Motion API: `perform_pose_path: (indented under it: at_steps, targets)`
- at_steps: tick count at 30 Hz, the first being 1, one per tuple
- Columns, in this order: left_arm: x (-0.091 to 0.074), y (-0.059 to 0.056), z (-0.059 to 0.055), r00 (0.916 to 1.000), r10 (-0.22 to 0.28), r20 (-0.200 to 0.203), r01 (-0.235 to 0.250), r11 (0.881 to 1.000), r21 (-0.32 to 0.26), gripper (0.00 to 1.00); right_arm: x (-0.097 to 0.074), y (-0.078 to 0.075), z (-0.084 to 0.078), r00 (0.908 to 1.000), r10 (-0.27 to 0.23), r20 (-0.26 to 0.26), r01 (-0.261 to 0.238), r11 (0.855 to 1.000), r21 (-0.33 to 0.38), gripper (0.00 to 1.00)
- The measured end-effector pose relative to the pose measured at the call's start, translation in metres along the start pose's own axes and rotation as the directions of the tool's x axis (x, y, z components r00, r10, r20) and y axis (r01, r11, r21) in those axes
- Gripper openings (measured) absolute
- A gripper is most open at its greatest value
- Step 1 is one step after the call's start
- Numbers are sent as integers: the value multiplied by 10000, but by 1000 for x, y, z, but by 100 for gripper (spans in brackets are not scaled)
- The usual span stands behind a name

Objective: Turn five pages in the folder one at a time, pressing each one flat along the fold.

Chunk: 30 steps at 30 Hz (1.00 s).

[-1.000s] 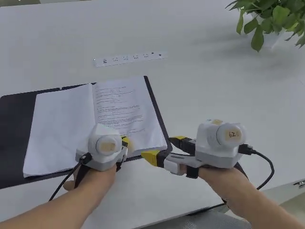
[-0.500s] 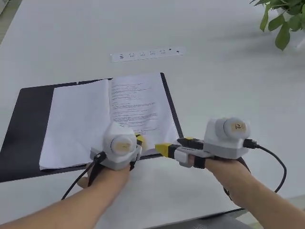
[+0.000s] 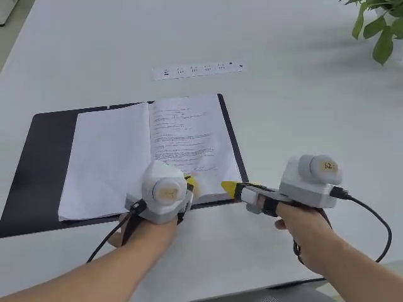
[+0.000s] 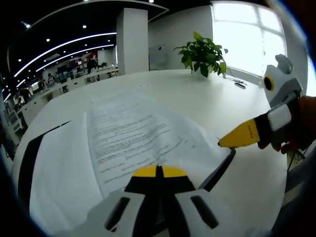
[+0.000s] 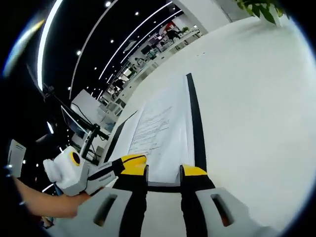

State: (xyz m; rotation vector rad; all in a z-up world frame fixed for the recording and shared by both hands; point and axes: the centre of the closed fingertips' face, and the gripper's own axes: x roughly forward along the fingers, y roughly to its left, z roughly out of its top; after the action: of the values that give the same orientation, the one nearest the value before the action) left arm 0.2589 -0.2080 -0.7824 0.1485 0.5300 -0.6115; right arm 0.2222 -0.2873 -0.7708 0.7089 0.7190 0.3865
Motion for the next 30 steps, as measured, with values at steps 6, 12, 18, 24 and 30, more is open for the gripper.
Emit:
perform_pose_path:
  at_steps: [6, 12, 18, 24, 30]
  targets:
    - [0, 0, 0, 10000, 11, -20, -11, 10000, 18, 0, -2, -4, -3, 9997, -164, -202, 161, 9997, -162, 7]
    - [0, 0, 0, 10000, 17, -52, -17, 10000, -56, 0, -5, -2, -2, 9998, -193, 69, 194, 9997, -142, 0]
    - [-7, 0, 4, 9998, -128, -130, 124, 9995, -298, 8, -10, 14, 13, 9986, 192, 501, -221, 9981, 577, 0]
    - [-34, 14, 22, 9987, -210, 469, 249, 9961, -843, 15, -14, 44, 25, 9930, 808, 857, -894, 9907, 1024, 0]
    - [-64, 31, 28, 9974, -126, 716, 194, 9952, -956, 19, -19, 90, 32, 9809, 1472, 1273, -1620, 9801, 1148, 0]
